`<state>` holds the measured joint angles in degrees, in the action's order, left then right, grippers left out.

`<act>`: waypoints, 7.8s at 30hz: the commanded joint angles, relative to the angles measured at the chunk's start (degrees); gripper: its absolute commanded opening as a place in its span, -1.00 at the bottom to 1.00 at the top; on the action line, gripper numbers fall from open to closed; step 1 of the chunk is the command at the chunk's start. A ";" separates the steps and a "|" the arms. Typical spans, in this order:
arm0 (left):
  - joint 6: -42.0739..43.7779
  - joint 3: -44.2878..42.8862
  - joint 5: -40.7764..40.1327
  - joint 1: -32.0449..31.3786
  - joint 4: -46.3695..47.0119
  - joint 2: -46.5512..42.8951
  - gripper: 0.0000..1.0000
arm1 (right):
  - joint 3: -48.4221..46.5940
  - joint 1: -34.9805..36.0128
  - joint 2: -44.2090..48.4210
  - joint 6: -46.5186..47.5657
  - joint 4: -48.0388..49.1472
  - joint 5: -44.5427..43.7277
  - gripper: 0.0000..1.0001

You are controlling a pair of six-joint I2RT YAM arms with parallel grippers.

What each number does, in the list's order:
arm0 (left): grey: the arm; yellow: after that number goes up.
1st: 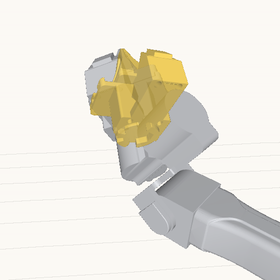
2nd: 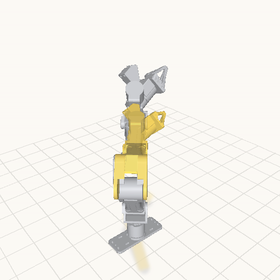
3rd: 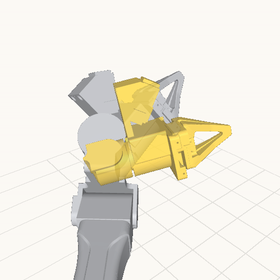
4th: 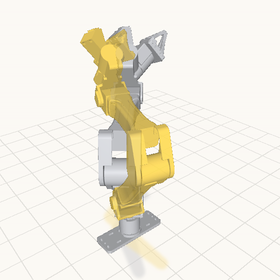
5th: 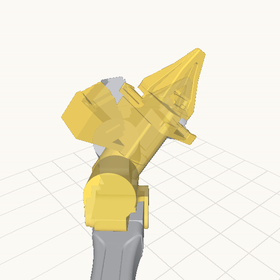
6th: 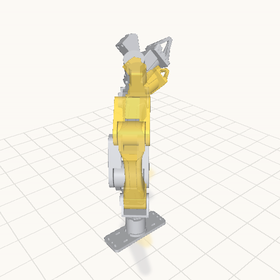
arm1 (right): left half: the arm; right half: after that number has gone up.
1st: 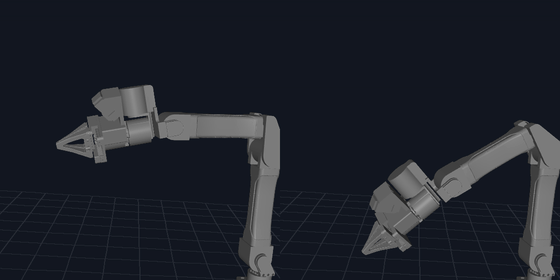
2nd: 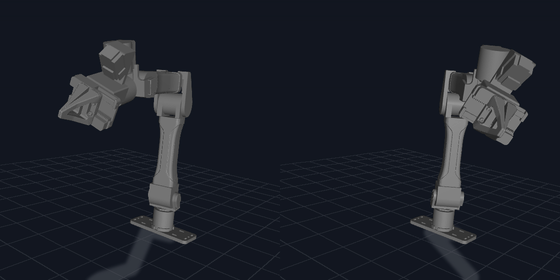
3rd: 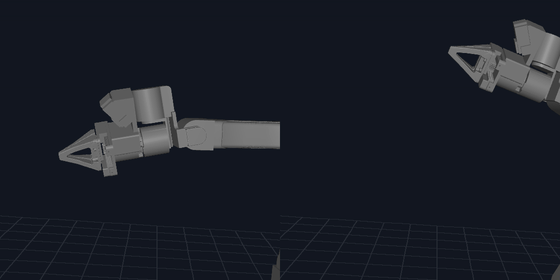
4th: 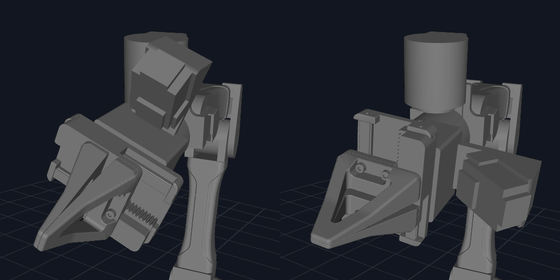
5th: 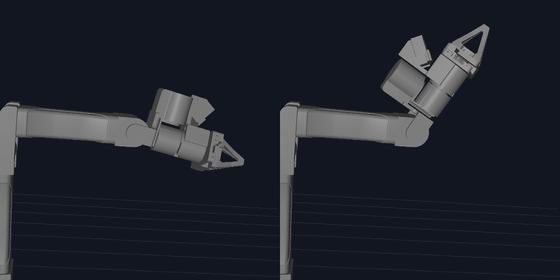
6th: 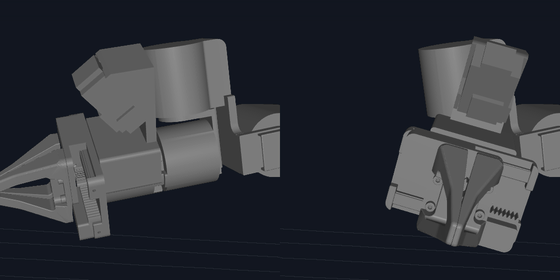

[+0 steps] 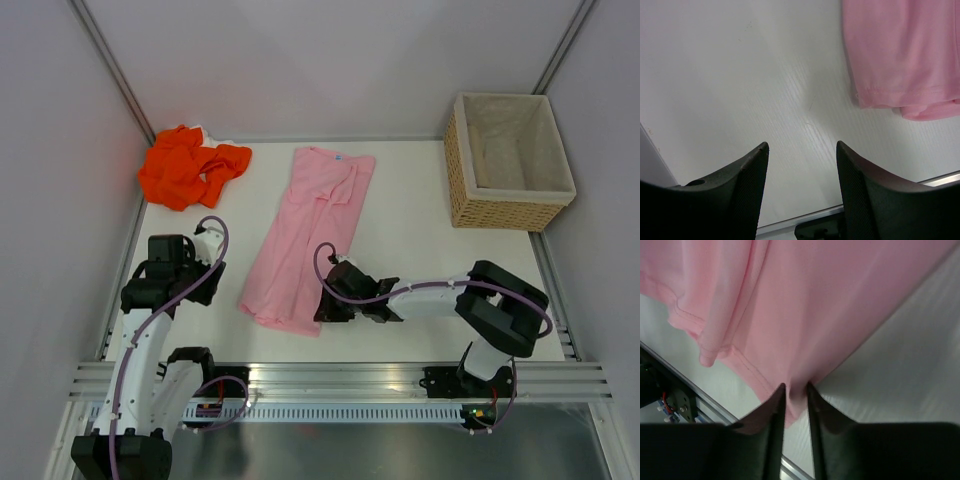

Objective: Roll the t-shirts
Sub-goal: Fold the tshirt, then roll the tshirt

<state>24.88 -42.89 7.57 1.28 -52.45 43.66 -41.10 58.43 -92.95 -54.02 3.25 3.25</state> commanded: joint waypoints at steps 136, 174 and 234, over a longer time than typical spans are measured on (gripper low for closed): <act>10.28 6.77 10.18 -26.68 40.58 32.54 -0.95 | -8.21 -24.07 7.76 56.58 -17.22 13.19 -0.17; 35.36 23.10 12.73 -36.87 42.34 1.70 0.35 | 8.76 -18.88 8.92 27.83 1.94 8.79 -0.83; 28.21 13.72 11.49 -36.70 31.02 19.45 -0.95 | 6.74 6.52 9.69 80.30 -11.21 -11.09 -0.99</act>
<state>56.16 -26.57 15.22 -35.22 -17.65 64.77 -33.12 64.77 -84.47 28.45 1.67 -11.70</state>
